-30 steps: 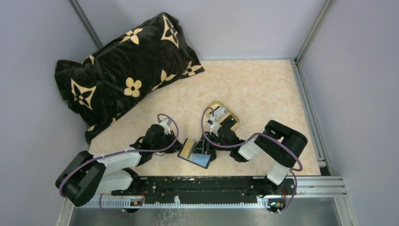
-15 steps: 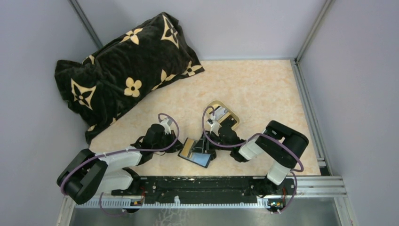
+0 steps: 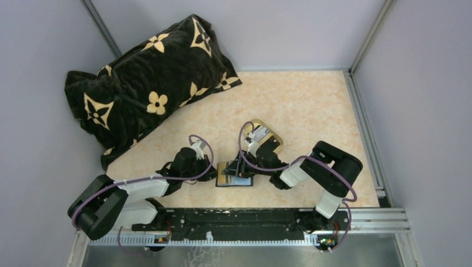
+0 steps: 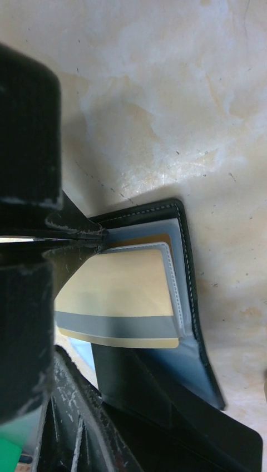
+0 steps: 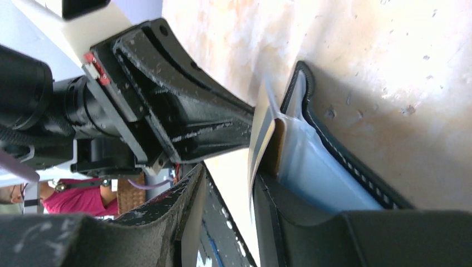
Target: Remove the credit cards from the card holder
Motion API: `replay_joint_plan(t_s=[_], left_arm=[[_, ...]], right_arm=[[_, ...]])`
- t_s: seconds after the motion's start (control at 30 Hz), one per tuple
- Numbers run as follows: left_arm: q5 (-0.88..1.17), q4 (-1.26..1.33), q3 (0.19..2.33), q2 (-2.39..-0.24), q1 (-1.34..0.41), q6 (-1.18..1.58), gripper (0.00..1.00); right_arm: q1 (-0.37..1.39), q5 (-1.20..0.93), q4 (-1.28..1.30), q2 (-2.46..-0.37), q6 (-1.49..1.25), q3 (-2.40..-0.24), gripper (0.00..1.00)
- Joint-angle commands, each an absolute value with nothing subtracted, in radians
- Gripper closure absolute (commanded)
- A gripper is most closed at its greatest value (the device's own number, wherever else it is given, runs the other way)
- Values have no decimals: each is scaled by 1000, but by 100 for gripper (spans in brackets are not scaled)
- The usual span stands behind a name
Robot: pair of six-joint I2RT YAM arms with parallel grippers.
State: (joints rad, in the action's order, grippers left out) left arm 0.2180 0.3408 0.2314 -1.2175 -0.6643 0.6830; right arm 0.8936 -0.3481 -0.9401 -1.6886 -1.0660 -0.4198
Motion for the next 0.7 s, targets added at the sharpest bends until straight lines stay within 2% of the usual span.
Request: replay_joint_plan(t_s=[0.0,0.27,0.67], left_arm=[[282,283,194,-1245,-711,710,100],[256,261,207,-1244,-713,700,100],[217,286,227,-1343,-712,724,100]], right_arm=[[905,-313,-964,-1716,-1047,-506,64],[926,-320,-955,-1773,-1041,-525,64],[862,-349,-847,-1634,-991,-474,64]])
